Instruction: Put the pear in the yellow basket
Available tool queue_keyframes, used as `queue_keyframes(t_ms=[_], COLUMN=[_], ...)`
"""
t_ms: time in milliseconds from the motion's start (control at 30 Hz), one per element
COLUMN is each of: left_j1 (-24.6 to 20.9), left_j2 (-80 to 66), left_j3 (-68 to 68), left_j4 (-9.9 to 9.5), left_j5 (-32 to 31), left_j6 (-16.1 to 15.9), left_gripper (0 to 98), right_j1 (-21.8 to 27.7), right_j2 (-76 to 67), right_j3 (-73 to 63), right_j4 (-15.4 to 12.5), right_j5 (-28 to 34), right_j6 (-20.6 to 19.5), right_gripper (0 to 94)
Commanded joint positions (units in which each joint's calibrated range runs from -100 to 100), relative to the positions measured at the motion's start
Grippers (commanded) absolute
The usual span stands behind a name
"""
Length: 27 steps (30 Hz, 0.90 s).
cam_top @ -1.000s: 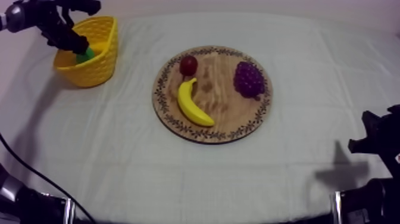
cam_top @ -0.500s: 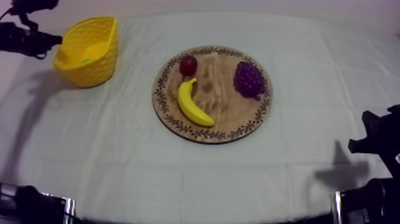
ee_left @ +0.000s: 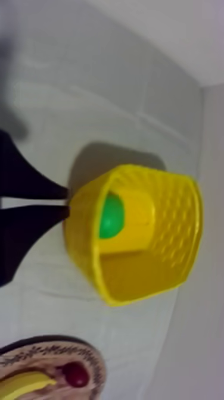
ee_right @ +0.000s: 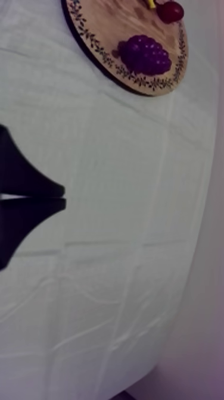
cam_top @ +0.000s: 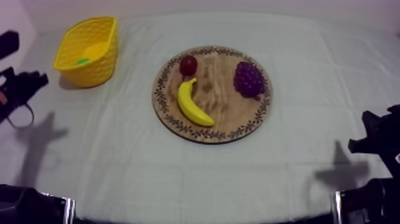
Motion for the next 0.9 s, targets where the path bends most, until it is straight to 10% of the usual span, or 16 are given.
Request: queue_keyframes(t_ms=[0, 200, 633, 867], left_j1=[1.0, 3.08, 5.14, 4.83], left_j2=[-16.78, -29.94, -50.07, -52.23], left_j3=[12.54, 17.8, 20.51, 20.53], left_j4=[-0.04, 1.9, 16.25, 17.78], left_j5=[-0.19, 4.09, 22.96, 26.42], left_j6=[0.08, 0.04, -10.03, -9.57], left_gripper=[2.2, 8.5, 14.1, 2.3], right_j1=[-0.01, -0.01, -0.01, -0.01], right_j2=[-0.02, -0.02, -0.02, -0.02], right_j3=[0.04, 0.04, 0.04, 0.04], right_j4=[0.0, 0.0, 0.0, 0.0], right_j5=[0.0, 0.0, 0.0, 0.0], right_j6=[0.01, 0.0, -0.01, -0.01], right_gripper=[0.3, 0.3, 0.3, 0.3])
